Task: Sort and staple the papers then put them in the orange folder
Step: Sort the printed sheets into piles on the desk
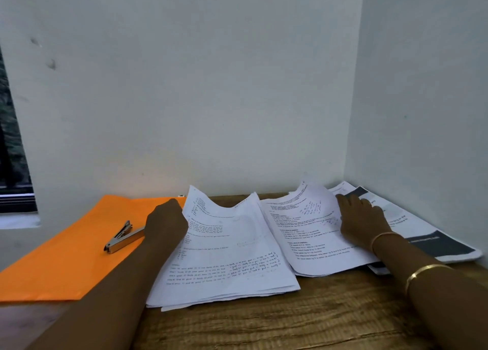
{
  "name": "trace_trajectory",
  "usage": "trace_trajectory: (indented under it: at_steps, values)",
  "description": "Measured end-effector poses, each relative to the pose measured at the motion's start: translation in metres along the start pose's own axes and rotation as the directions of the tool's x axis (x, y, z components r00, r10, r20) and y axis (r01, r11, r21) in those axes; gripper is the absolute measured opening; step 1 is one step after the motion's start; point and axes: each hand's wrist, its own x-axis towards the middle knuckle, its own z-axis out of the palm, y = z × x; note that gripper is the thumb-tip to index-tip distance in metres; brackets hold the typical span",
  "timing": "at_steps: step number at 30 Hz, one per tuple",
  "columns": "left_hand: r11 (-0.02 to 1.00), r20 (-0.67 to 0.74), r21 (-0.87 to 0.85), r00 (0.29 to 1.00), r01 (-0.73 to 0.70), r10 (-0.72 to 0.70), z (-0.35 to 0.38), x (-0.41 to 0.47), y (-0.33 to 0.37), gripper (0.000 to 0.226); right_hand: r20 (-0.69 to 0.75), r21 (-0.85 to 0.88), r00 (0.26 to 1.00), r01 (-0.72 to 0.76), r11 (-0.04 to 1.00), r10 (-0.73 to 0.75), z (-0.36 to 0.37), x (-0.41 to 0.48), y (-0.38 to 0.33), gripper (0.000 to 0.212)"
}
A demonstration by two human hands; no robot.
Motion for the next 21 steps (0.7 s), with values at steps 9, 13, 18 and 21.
trace_trajectory:
  at_steps: [9, 13, 18, 21]
  values:
    - [0.979, -0.193, -0.192, 0.981, -0.071, 0.033, -0.005, -0.006, 0.003, 0.006, -0.304, -0.004, 0.935, 0.191, 0.982, -0.183, -0.006, 0.004, -0.017, 0.049]
    - [0.946, -0.332, -0.29, 0.942, -0.145, 0.042, -0.016, -0.014, 0.011, 0.011, -0.308, 0.251, 0.941, 0.221, 0.943, -0.138, -0.024, 0.003, -0.044, 0.037]
    - [0.878, -0.445, -0.427, 0.895, -0.216, 0.004, -0.03, -0.018, 0.022, 0.017, -0.255, 0.605, 0.958, 0.266, 0.75, -0.134, -0.041, 0.002, -0.072, 0.041]
    - [0.855, -0.484, -0.455, 0.875, -0.247, -0.006, -0.034, -0.022, 0.027, 0.017, -0.179, 0.777, 0.975, 0.221, 0.589, -0.13, -0.056, -0.001, -0.09, 0.046]
